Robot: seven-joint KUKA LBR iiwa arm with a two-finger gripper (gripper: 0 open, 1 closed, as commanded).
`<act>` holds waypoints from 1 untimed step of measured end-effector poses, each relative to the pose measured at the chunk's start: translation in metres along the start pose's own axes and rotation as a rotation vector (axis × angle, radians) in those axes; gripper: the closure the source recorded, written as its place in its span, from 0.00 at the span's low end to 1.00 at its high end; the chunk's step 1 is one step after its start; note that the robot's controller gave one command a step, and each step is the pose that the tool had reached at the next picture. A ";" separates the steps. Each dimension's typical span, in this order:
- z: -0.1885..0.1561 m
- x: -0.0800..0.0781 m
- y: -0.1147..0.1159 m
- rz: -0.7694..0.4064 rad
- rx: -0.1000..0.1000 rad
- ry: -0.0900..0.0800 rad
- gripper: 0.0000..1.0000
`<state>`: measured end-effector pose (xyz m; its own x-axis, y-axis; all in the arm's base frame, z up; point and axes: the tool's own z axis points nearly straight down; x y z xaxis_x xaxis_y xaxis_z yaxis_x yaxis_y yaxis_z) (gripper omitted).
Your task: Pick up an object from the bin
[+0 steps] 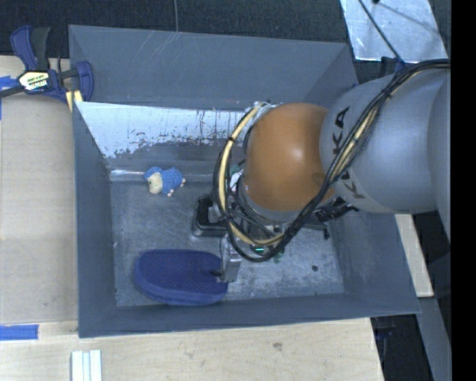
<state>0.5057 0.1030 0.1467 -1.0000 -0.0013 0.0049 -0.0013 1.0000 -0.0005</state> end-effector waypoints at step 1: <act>0.076 0.019 0.029 0.184 -0.002 -0.003 0.00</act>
Offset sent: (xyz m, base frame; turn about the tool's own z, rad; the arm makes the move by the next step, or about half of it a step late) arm -0.0196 0.0283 -0.0767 0.1873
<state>0.4861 0.1322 0.0708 -0.9834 0.1816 0.0022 0.1816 0.9834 0.0005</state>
